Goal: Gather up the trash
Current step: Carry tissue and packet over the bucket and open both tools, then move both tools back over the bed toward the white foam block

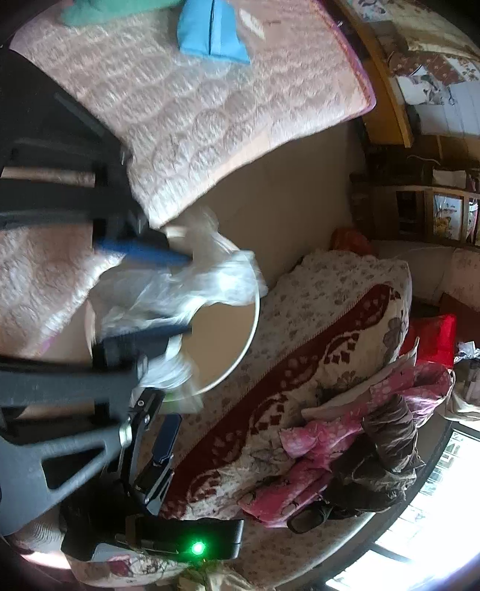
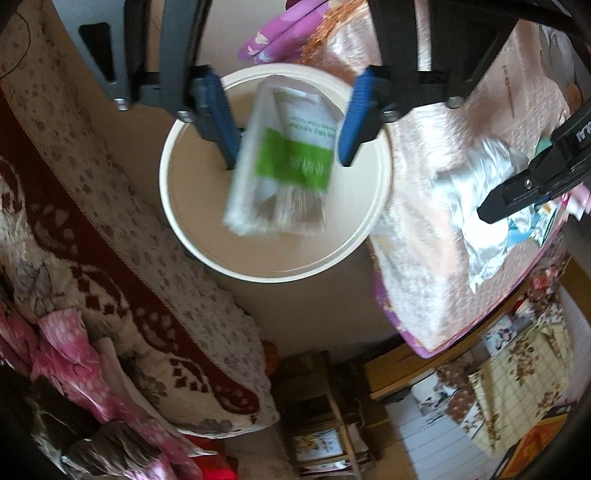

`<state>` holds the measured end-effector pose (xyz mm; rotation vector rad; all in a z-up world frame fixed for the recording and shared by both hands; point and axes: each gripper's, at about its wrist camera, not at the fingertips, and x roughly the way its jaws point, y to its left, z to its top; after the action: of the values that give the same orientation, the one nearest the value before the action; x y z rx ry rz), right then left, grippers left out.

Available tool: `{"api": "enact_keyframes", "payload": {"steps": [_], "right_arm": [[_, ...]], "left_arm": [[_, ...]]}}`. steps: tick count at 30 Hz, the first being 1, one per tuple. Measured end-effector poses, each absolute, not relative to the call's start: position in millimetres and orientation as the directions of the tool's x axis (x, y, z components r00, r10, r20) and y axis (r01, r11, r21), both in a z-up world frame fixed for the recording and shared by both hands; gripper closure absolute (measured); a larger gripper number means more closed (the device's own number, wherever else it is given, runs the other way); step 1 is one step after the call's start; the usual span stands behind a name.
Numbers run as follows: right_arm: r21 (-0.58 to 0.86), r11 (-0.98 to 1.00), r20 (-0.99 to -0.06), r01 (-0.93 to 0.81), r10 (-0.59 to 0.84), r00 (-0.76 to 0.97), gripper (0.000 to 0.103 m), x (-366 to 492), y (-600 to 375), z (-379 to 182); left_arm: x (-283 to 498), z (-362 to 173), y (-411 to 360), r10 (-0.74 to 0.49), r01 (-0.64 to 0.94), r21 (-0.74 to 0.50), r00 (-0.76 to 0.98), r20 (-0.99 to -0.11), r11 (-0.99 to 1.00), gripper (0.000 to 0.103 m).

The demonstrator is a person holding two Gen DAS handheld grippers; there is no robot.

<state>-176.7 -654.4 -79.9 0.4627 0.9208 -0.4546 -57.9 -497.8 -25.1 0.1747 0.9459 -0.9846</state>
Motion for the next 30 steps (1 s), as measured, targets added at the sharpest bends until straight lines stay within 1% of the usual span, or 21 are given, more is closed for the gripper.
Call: {"api": "enact_keyframes", "payload": {"steps": [1,2,7,16,18,30], "right_arm": [[0.187,0.805,-0.831,0.563,-0.176,0.527,0.042,-177.9,-657.8,-81.5],[0.190,0.799,-0.831,0.570,-0.178,0.527,0.038,-178.6,-660.0,-82.3],[0.190,0.799,-0.840,0.571,-0.168,0.515,0.037,-178.7,-661.6,-88.6],[0.181,0.824,-0.841,0.536,-0.152,0.519,0.037,-168.7,-637.2,-91.2],[0.176,0.831,-0.840,0.528,-0.153,0.521,0.037,-166.4,-630.3,-89.1],[0.159,0.867,-0.820,0.472,-0.150,0.553,0.035,-153.9,-588.3,-61.4]], "left_arm": [[-55.8,-26.6,-498.2,-0.643,0.768,-0.293,0.194,-0.741,0.569,0.042],[-54.2,-27.5,-497.7,-0.653,0.764,-0.310,0.186,-0.734,0.565,0.039],[-48.0,-32.2,-491.2,-0.641,0.756,-0.304,0.192,-0.743,0.580,0.039],[-44.2,-29.3,-460.8,-0.600,0.729,-0.235,0.288,-0.747,0.642,0.039],[-44.9,-27.1,-453.2,-0.585,0.719,-0.213,0.316,-0.747,0.661,0.039],[-45.8,-9.2,-395.9,-0.561,0.676,-0.178,0.405,-0.722,0.716,0.039]]}}
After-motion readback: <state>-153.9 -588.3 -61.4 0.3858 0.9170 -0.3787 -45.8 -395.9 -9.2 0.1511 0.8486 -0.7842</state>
